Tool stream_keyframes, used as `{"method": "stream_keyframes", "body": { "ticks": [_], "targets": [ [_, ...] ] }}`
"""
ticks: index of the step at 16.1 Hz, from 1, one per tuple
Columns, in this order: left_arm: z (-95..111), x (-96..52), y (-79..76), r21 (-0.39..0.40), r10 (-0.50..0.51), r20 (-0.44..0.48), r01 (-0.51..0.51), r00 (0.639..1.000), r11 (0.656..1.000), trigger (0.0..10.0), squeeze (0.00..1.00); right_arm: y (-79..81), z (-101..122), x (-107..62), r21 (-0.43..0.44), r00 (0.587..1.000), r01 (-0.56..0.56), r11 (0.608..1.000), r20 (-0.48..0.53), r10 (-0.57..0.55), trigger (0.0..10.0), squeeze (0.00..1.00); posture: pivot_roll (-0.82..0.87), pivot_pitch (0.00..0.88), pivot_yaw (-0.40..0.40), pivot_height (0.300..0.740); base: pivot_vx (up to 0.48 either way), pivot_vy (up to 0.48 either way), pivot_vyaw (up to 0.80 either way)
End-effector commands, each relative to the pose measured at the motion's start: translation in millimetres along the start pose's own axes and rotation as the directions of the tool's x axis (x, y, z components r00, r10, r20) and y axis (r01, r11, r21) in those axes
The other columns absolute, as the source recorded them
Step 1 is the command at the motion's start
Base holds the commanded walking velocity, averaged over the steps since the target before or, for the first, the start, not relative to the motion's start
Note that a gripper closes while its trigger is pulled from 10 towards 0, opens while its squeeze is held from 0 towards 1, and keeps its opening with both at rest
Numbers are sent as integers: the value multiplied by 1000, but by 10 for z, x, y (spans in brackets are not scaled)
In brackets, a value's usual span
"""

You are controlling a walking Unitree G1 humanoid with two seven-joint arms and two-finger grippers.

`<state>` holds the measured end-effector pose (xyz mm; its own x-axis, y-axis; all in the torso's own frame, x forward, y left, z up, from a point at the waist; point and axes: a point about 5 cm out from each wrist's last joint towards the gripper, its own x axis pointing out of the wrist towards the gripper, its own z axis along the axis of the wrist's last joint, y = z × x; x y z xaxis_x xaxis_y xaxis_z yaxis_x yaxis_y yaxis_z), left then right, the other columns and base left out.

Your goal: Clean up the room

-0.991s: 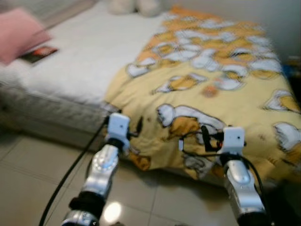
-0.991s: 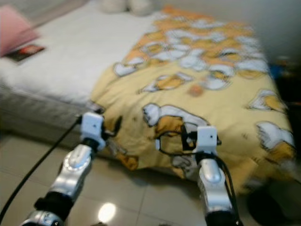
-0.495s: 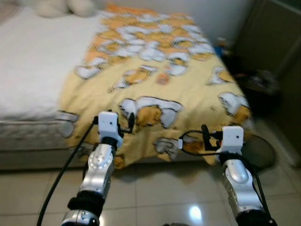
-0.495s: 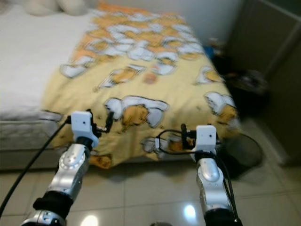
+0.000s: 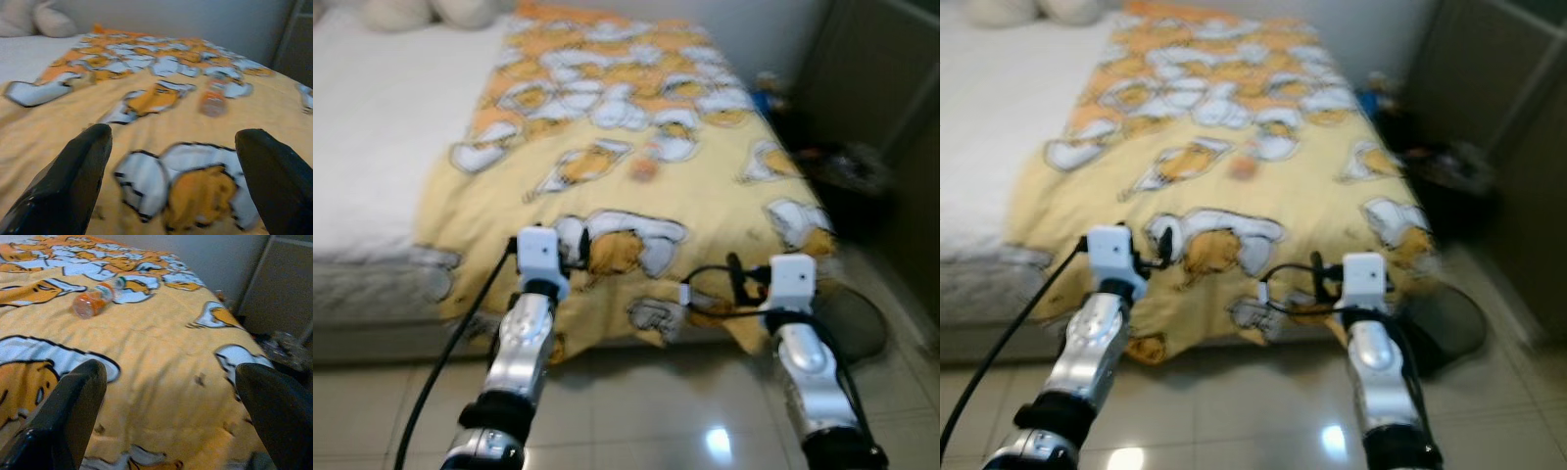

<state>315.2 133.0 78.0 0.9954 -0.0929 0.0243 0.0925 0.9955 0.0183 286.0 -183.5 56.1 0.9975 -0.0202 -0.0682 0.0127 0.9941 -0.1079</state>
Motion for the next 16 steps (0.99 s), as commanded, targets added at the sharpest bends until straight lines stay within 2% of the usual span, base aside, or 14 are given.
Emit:
{"method": "stream_keyframes", "body": {
  "ticks": [1, 7, 14, 16],
  "targets": [
    [-11, 7, 54, 18, 14, -9, -14, 1000, 1000, 10000, 0, 66, 71, 46, -2, 999, -20, 1000, 27, 20, 10000, 0, -58, 0, -26, 740, 458, 0, 0],
    [7, 15, 7, 34, -14, 3, 14, 1000, 999, 10000, 0, 72, 17, 0, 11, 1000, -28, 1000, 9, 28, 10000, 0, -60, 0, -22, 740, 461, 0, 0],
    [19, 63, -49, 42, -44, 1, 44, 999, 998, 10000, 0, 54, 2, 22, -6, 1000, -18, 1000, -7, 18, 10000, 0, -60, 0, -20, 740, 460, 0, -764],
    [32, 99, -35, 49, -39, -4, 39, 999, 998, 10000, 0, 83, 10, 16, -5, 999, -34, 999, 7, 34, 10000, 0, -63, 0, -20, 740, 461, 0, 0]
  ]
}}
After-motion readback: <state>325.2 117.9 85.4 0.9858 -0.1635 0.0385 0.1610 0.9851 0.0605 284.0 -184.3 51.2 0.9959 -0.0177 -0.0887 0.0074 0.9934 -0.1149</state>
